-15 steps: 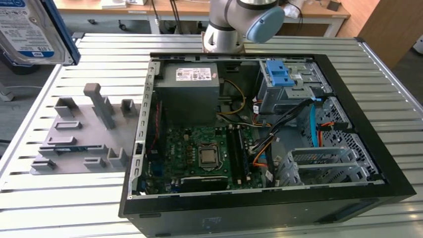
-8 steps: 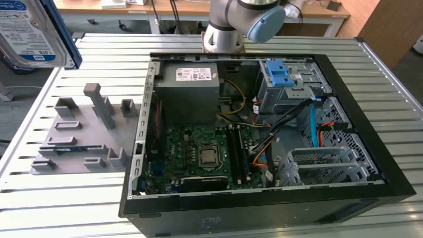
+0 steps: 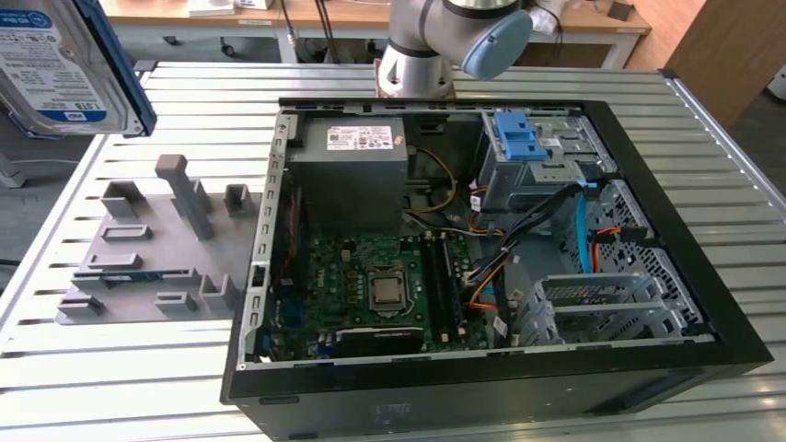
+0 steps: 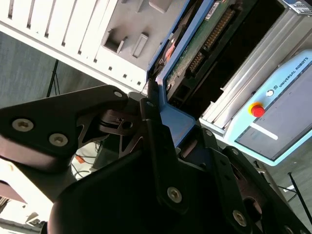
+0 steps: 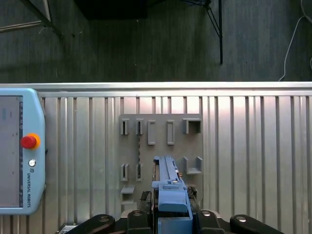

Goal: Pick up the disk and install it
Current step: 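Pick up the disk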

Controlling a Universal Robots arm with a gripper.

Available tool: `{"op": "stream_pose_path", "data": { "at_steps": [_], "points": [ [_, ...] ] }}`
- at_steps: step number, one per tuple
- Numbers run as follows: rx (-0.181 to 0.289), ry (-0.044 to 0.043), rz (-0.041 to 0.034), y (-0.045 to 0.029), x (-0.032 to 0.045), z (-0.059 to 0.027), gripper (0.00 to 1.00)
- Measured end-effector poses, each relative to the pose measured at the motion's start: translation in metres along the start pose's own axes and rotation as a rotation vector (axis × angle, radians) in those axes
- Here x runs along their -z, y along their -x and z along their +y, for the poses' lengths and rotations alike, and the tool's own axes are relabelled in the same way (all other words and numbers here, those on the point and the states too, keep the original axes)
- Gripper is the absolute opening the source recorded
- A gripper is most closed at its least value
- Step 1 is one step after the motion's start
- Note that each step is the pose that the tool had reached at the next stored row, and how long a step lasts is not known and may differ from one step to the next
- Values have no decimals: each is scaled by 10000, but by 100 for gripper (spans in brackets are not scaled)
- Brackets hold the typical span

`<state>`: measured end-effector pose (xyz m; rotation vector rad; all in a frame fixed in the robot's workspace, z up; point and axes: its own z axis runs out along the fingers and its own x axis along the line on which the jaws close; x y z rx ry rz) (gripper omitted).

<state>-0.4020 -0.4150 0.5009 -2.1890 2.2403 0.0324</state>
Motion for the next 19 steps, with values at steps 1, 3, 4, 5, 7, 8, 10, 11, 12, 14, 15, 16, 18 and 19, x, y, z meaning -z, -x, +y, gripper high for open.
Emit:
{"op": "stream_pose_path", "data": {
  "at_steps": [1, 3, 4, 5, 7, 8, 10, 11, 12, 14, 15, 16, 18, 19],
  "points": [
    [0, 1, 0, -12, 1, -8, 36],
    [0, 0, 0, -33, 1, -26, 36],
    [0, 0, 0, -42, 1, -35, 36],
    [0, 0, 0, -53, 2, -48, 36],
    [0, 0, 1, -74, 3, -71, 36],
    [0, 0, 0, -83, 3, -81, 36],
    [0, 1, 0, -103, 3, -99, 36],
    [0, 0, 0, -111, 3, -107, 36],
    [0, -1, -1, -114, 3, -114, 36],
    [-1, -1, -1, -115, 3, -116, 36],
    [-1, 0, 0, -115, 3, -116, 36],
    [-1, 0, 0, -115, 3, -117, 36],
    [-1, 1, 0, -116, 4, -118, 36],
    [2, 1, 1, -123, 4, -119, 36]
  ]
}}
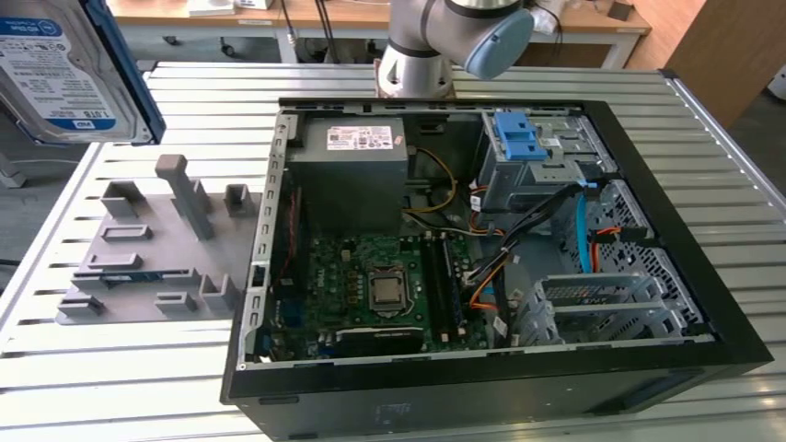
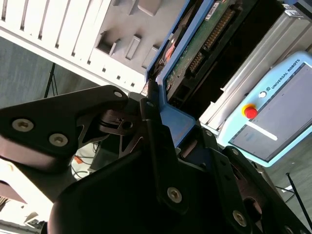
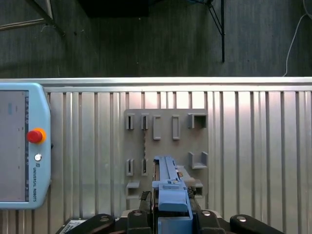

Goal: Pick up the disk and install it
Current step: 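Pick up the disk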

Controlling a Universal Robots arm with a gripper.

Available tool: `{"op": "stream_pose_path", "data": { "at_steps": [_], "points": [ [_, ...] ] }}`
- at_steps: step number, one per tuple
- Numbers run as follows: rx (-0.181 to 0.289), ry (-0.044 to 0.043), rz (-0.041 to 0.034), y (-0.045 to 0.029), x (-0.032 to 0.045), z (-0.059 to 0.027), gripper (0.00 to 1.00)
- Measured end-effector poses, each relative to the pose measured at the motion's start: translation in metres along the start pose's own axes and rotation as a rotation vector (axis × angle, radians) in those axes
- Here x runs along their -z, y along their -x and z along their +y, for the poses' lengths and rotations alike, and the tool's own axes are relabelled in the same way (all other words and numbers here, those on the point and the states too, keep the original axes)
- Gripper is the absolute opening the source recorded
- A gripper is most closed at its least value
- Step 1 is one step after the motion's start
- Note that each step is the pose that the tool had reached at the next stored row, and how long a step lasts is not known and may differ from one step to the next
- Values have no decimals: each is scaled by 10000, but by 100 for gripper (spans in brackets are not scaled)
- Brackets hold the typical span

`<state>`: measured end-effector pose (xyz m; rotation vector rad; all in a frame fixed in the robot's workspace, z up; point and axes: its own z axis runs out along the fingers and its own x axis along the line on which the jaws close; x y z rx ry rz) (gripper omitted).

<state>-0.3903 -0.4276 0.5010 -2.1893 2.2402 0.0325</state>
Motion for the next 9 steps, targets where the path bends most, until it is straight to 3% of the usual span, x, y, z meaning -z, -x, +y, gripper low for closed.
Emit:
{"op": "stream_pose_path", "data": {
  "at_steps": [9],
  "points": [
    [-1, -1, -11, -176, 3, -7, 36]
  ]
}}
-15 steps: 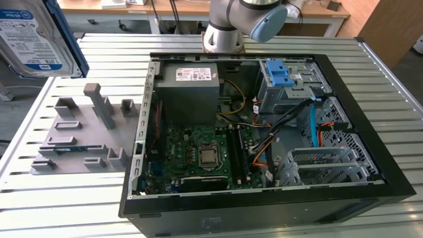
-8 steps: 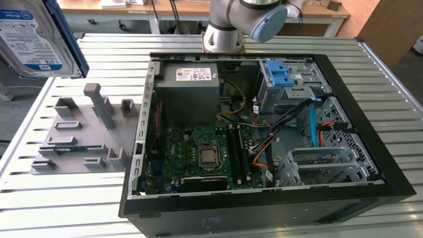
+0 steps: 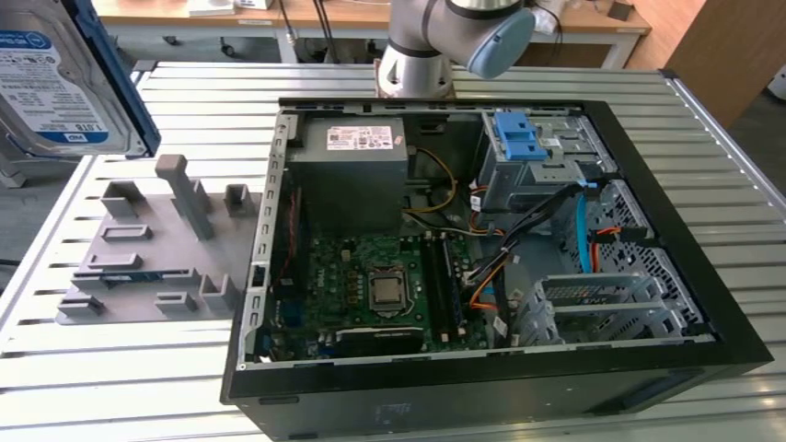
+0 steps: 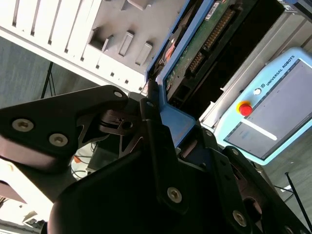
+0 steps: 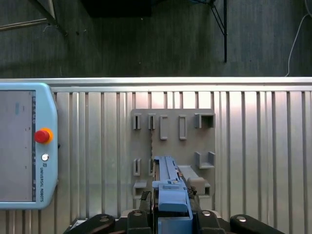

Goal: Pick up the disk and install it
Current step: 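Pick up the disk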

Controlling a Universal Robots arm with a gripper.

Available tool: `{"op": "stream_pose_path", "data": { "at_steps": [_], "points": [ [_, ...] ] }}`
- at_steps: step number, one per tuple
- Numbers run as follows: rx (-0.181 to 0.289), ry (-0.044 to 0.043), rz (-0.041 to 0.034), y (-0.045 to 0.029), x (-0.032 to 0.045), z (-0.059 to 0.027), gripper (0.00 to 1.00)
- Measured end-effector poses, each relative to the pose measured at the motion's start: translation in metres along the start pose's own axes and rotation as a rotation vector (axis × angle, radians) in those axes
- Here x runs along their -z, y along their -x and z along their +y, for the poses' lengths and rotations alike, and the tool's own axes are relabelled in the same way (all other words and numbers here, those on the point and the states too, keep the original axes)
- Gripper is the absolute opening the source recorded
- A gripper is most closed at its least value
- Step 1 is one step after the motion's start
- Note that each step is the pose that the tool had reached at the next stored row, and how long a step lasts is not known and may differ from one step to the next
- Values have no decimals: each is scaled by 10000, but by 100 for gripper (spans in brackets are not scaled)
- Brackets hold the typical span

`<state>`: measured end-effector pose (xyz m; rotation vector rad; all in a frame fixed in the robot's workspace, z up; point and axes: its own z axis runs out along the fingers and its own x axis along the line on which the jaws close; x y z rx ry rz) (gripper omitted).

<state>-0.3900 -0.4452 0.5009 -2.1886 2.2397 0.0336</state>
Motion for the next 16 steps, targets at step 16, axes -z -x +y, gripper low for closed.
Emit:
{"op": "stream_pose_path", "data": {
  "at_steps": [16],
  "points": [
    [-1, 1, -4, -97, 3, -31, 36]
  ]
}}
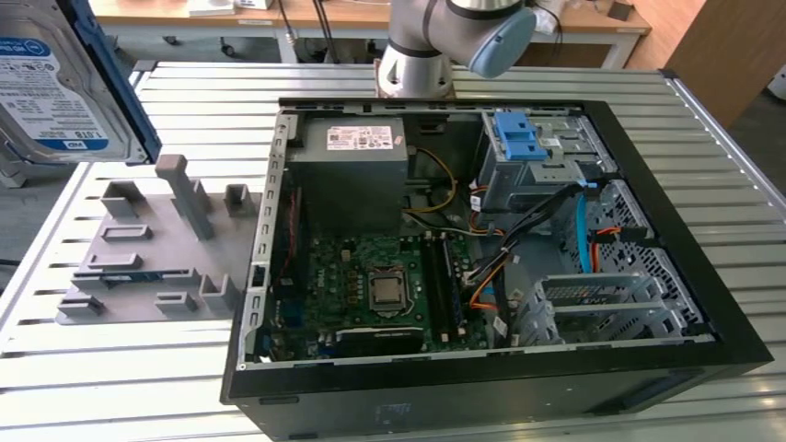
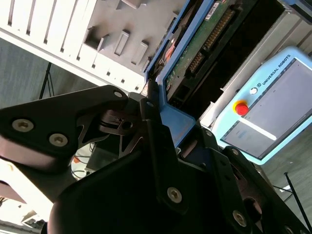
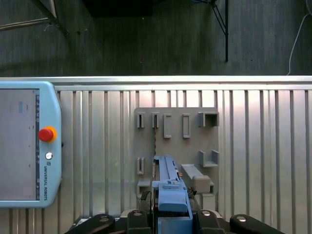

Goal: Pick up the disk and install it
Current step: 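Pick up the disk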

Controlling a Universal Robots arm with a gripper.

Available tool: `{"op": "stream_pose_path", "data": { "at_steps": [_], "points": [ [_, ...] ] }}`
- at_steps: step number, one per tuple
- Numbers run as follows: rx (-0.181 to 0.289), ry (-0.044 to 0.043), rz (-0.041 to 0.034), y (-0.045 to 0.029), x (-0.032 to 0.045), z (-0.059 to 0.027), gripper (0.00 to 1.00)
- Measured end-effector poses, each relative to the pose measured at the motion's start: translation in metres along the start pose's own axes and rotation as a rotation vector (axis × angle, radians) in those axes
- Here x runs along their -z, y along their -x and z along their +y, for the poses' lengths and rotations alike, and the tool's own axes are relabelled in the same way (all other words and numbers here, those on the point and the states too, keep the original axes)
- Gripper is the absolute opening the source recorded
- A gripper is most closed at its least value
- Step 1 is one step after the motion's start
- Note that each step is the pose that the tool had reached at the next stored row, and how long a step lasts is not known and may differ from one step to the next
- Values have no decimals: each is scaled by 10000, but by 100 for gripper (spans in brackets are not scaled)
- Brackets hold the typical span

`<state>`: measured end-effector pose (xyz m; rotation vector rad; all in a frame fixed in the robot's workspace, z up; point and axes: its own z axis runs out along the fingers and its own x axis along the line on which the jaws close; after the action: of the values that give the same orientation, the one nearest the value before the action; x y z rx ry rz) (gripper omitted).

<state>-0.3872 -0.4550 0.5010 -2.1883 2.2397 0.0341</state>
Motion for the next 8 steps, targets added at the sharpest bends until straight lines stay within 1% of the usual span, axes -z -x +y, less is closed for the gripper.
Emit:
{"op": "stream_pose_path", "data": {
  "at_steps": [4, 8],
  "points": [
    [1, 0, -4, -70, 1, -2, 36],
    [0, 0, -5, -102, 2, -11, 36]
  ]
}}
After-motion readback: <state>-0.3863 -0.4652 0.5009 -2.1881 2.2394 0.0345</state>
